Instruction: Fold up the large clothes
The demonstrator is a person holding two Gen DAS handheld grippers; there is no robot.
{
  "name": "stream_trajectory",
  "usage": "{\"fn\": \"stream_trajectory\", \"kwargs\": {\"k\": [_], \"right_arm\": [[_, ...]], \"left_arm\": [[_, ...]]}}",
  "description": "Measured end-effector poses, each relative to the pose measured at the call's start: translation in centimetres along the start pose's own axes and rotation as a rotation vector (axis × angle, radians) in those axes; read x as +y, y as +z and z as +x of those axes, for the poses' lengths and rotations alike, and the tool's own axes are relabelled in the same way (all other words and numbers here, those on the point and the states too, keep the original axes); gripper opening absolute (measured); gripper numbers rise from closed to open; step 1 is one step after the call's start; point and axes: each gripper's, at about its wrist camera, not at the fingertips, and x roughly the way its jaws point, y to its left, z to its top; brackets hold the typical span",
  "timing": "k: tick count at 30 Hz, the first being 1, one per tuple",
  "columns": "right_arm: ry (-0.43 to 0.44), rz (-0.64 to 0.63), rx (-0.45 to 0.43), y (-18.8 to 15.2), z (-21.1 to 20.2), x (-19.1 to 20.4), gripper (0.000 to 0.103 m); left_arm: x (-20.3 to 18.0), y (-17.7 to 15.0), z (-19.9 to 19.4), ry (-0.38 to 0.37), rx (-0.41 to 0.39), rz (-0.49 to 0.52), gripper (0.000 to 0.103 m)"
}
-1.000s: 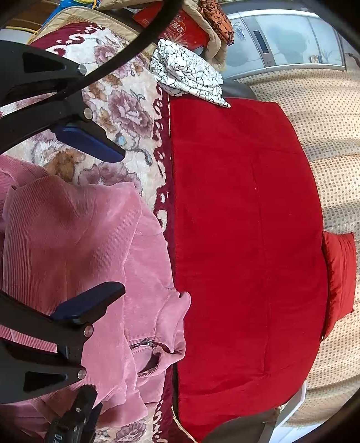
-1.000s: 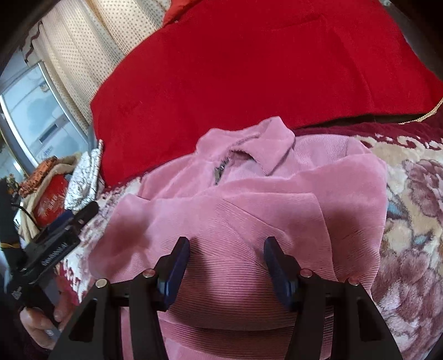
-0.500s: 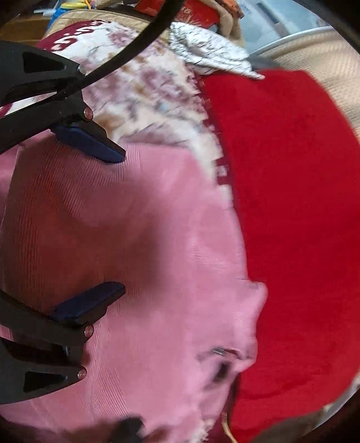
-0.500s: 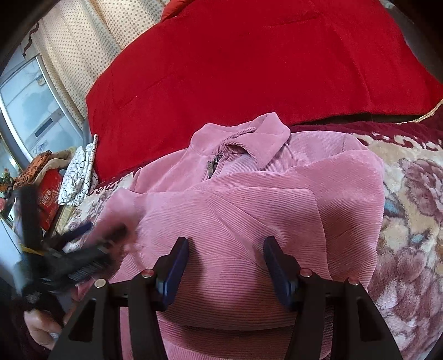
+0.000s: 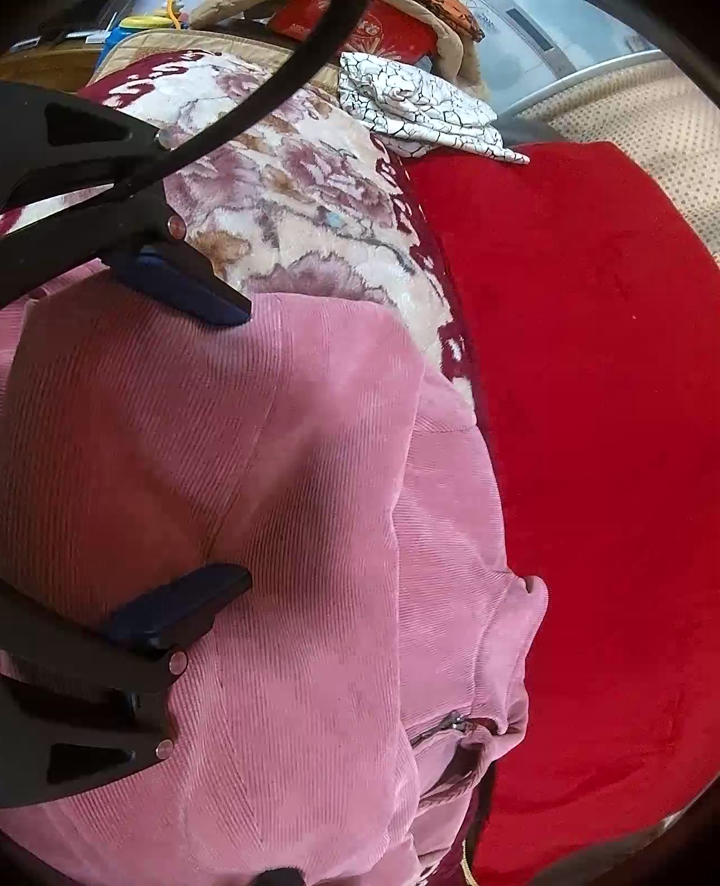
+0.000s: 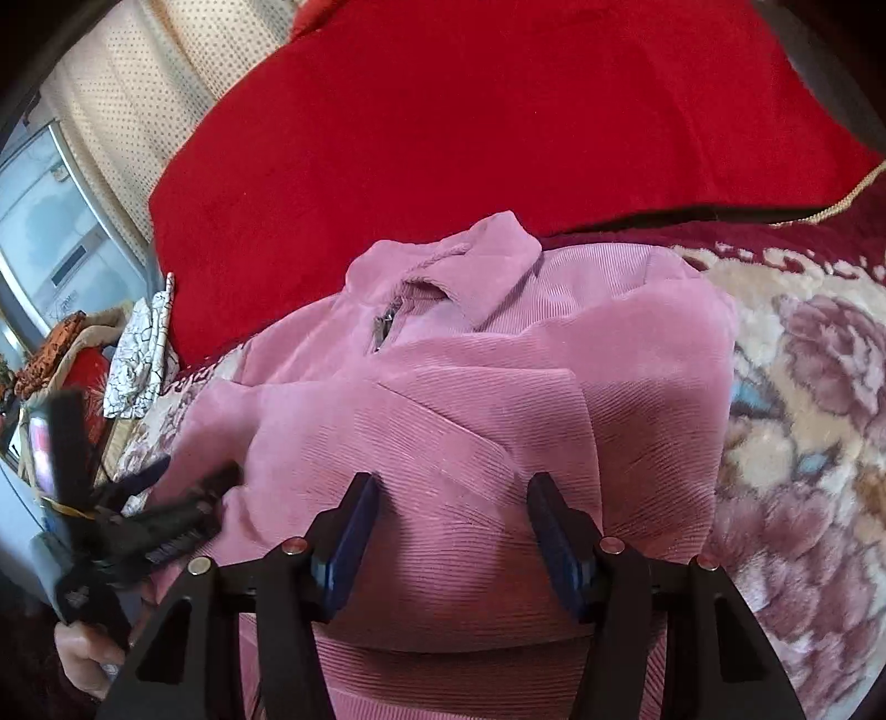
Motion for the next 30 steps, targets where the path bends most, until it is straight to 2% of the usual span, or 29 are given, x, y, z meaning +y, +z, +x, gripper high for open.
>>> {"fn": "stream_trajectory", "kwargs": {"k": [2,5,9,11,13,15,18,22,26,30], "right_arm": [[0.006,0.002,0.002,0.3,-0.4,0.0,0.061],[0.015,0.02,-0.025,0.5,-1.1,-0.4,0.061],[0.0,0.031,-0.057,0.9,-1.8,-1.2,0.061],[0.004,0.051,-0.062,1.0,-2.0,-1.6,0.061],[-0.003,0.051,-0.039,0.9,-1.4,-1.7,0.061],[-0.025,0.043,0.007,0.7,-0.3,-1.6,0.061],[-0.041,0.023,0.001,0.7,-0.4,-1.3,0.061],[-0.04,0.026,-0.048,0.7,-1.4,-1.4,0.061],[-0.083,-0.054,-0.116,0.7,-2.4,0.0,0.061],[-0.148,-0.148,-0.146,0.6,-2.3,1.5,0.061]], "left_arm": [[0.3,0.3,-0.6,-0.011,-0.014,-0.005,0.088],[1.2,0.5,-2.2,-0.048,-0.079,-0.047,0.088],[1.3,0.8,-3.4,-0.053,-0.133,-0.057,0.088],[1.0,0.8,-3.1,-0.059,-0.118,-0.044,0.088],[0.1,0.6,-2.0,-0.053,-0.069,-0.006,0.088],[-1.0,0.2,-0.5,-0.013,-0.01,0.051,0.088],[-1.5,0.2,-1.2,0.023,-0.051,0.076,0.088],[-0.8,0.4,-2.9,-0.027,-0.114,0.035,0.088],[-0.6,0.7,-5.1,-0.061,-0.217,0.008,0.088],[-0.8,0.7,-6.5,-0.06,-0.276,0.002,0.088]]}}
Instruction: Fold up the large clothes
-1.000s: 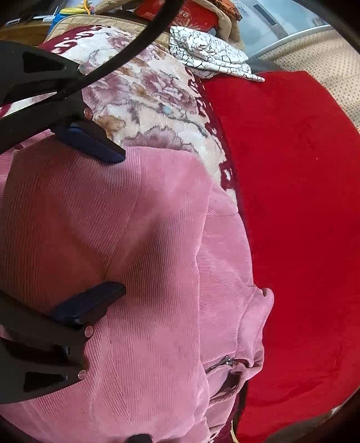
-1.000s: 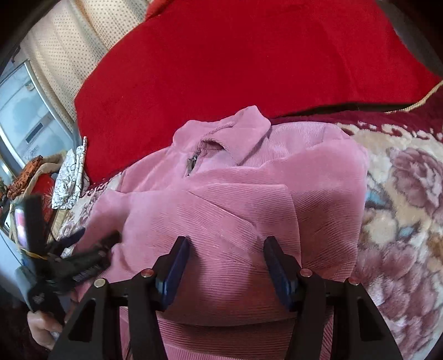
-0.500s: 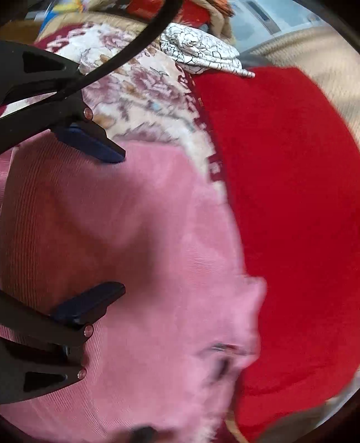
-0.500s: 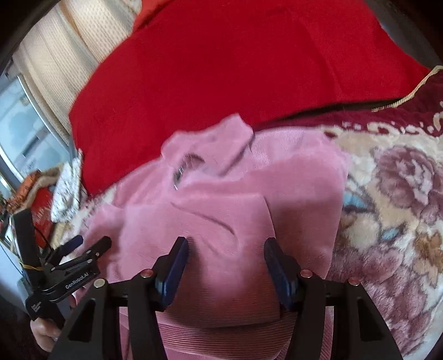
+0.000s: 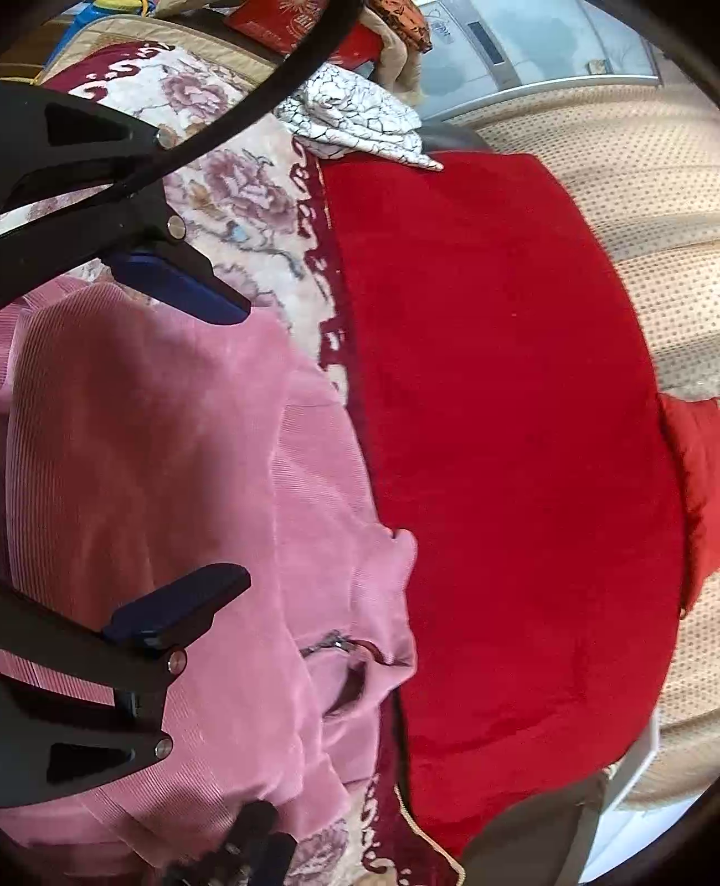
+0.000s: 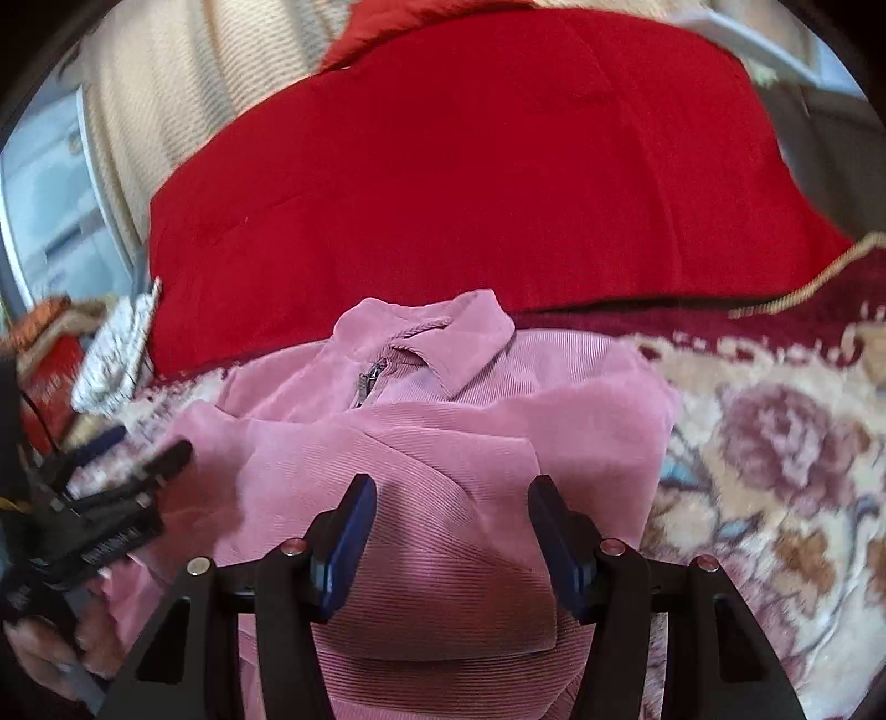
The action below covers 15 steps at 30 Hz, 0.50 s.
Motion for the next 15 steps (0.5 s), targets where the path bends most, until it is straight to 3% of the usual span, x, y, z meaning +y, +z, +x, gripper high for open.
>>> {"fn": "stream_trajectory", "kwargs": {"k": [8,15], "right_arm": [[-0.112,-0.164,-0.06,-0.4,-0.8,2.2,0.061],[-0.184,-0.263,-0.067,-0.7,-1.0,3.6,0.061]], "left_arm": [[0.7,0.3,-0.4,-0.023,-0.038,-0.056,0.088],[0.2,0.0,-0.1,-0.028,-0.029,-0.045,0.088]]}}
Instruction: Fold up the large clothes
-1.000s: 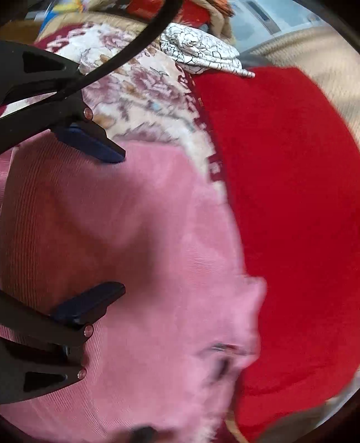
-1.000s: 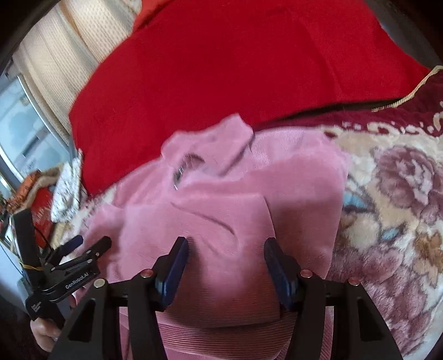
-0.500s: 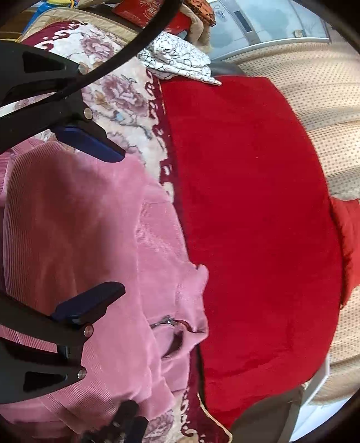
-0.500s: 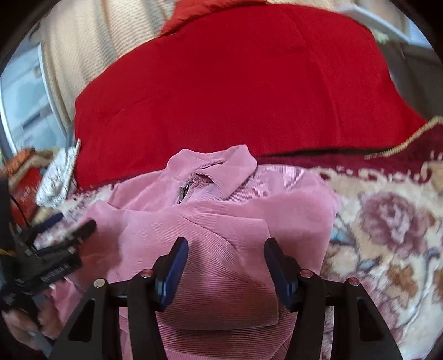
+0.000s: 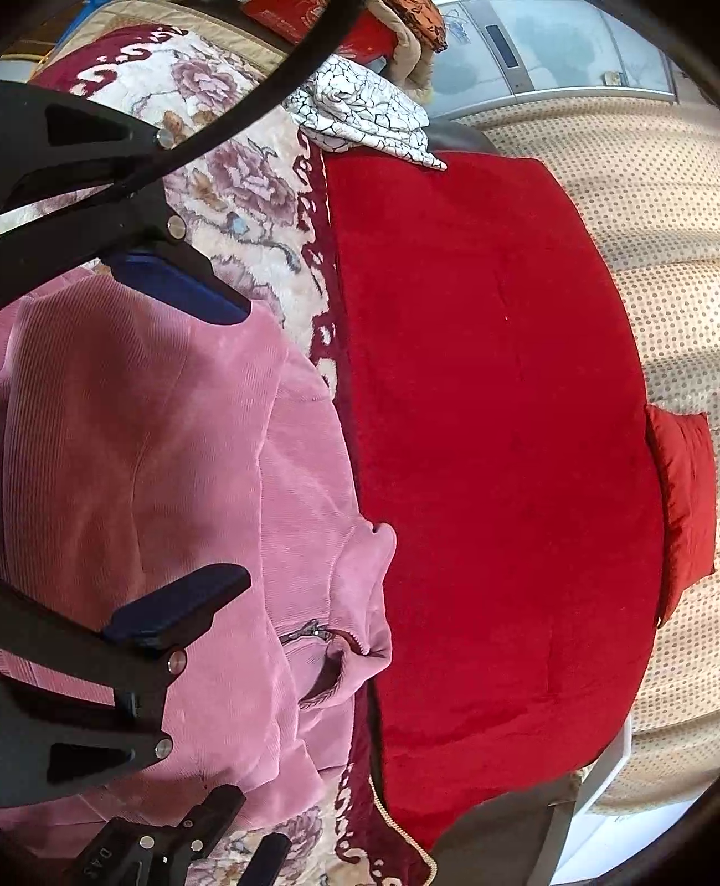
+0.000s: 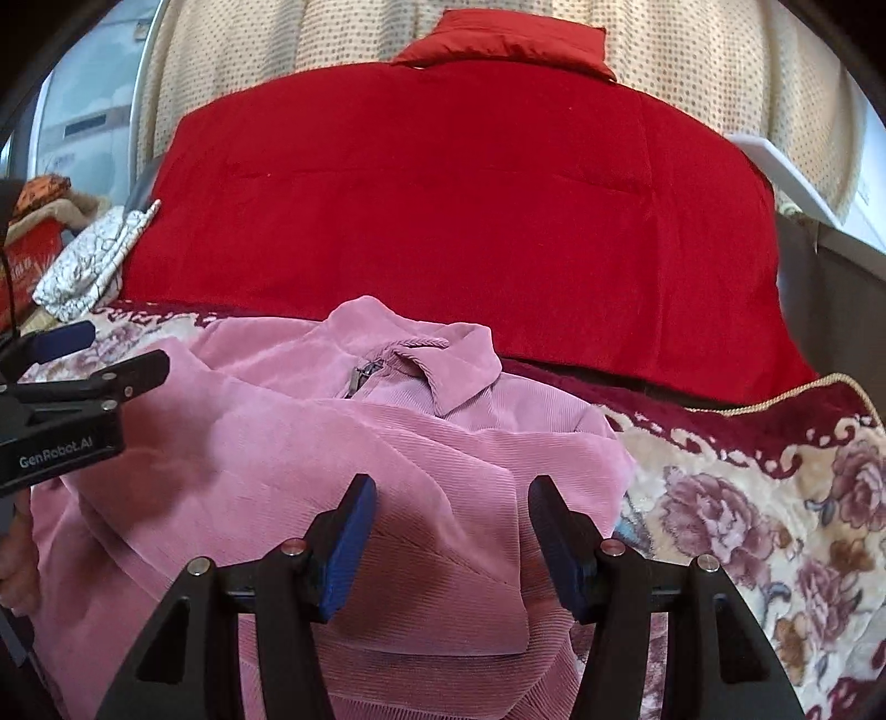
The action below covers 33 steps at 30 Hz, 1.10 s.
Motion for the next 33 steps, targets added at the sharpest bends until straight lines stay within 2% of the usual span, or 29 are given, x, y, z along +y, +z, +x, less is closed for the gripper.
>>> {"fn": "stream_trajectory", "kwargs": {"k": [14,21,24,29,33], "right_arm": [[-0.013,-0.006,-0.008,0.3,-0.4,-0.2,0.061],[-0.023,-0.002,0.011,0.1,-0.1,-0.6,0.061],[-0.036,0.002,0.031,-0.1,0.2,-0.9,0.061],[-0.016,0.029,0.154,-1.0,2.3,-1.6,0.062],[0.053,0.098,0.2,-1.4,2.7,-2.8,0.062]], "left_arm": [[-0.9,0.0,-0.3,-0.006,-0.012,0.027,0.088],[-1.5,-0.3,0.3,-0.006,0.022,0.044,0.088],[-1.8,-0.3,0.8,-0.012,0.056,0.047,0.088],[-2.8,-1.6,3.7,-0.035,0.216,0.071,0.088],[-2.2,-1.8,3.5,-0.043,0.225,0.034,0.088]]}}
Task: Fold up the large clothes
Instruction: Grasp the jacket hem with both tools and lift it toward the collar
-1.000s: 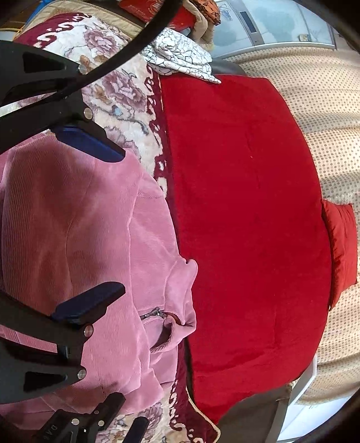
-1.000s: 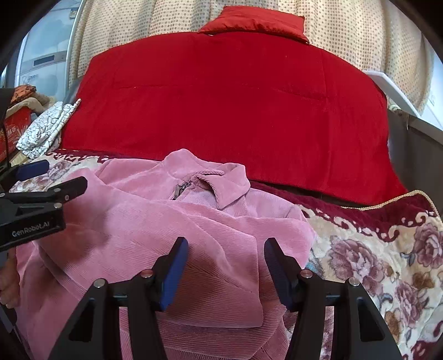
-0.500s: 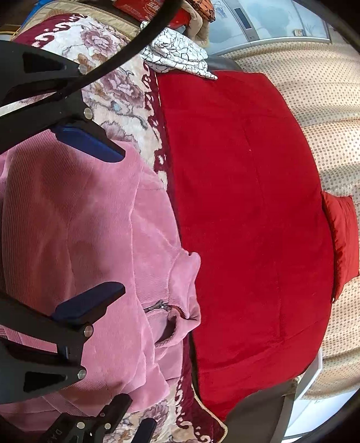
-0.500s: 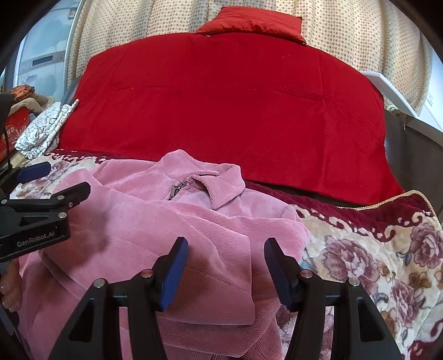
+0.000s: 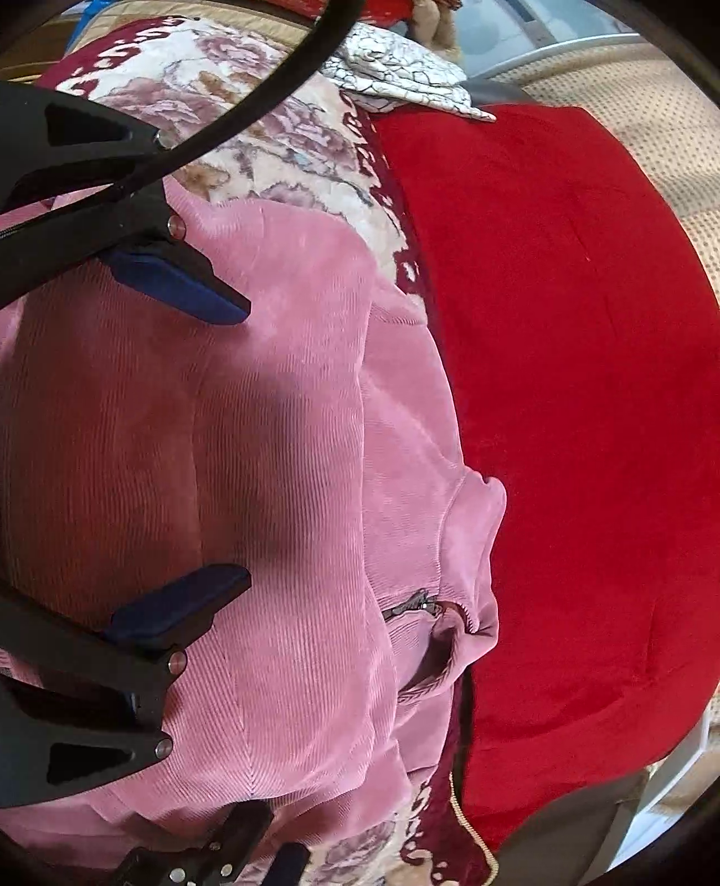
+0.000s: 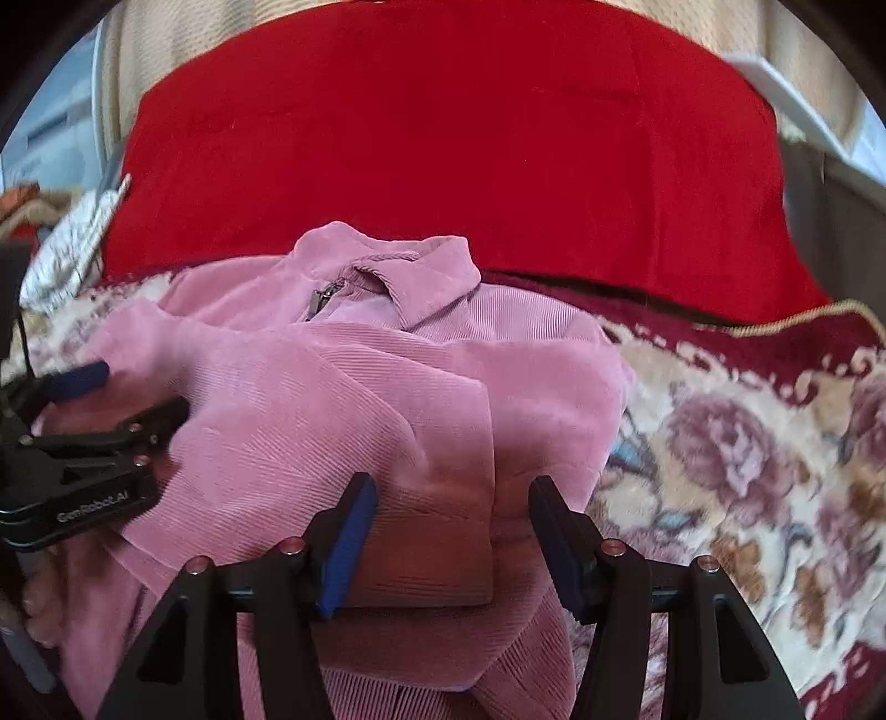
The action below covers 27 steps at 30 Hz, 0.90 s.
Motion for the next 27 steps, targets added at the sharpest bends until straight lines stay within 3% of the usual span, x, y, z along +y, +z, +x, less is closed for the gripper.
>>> {"fn": "stream_trajectory", "kwargs": {"k": [7,13,19,24,27], "right_arm": [[0.128,0.057,-0.041,-0.6,-3.2,-1.8,0.062],[0.188,0.03,-0.096,-2.7,-6.5,-2.5,0.066],[0.29,0.075,-0.12,-7.6,-9.4,-3.3,0.073],[0.324,0.101,-0.044,-13.6,-10.9,-4.1,0.073],[0.311,0.118,0.016,-16.4,-11.4,-4.9,0.078]], "left_arm": [[3.9,-1.6,-4.0,0.014,-0.083,-0.082,0.088],[8.2,-6.2,-8.2,0.053,-0.143,-0.137,0.088],[11.3,-13.3,-11.1,0.071,-0.11,-0.112,0.088],[13.0,-17.4,-12.2,0.051,-0.056,-0.087,0.088],[14.1,-19.3,-11.4,-0.025,0.044,-0.104,0.088]]}}
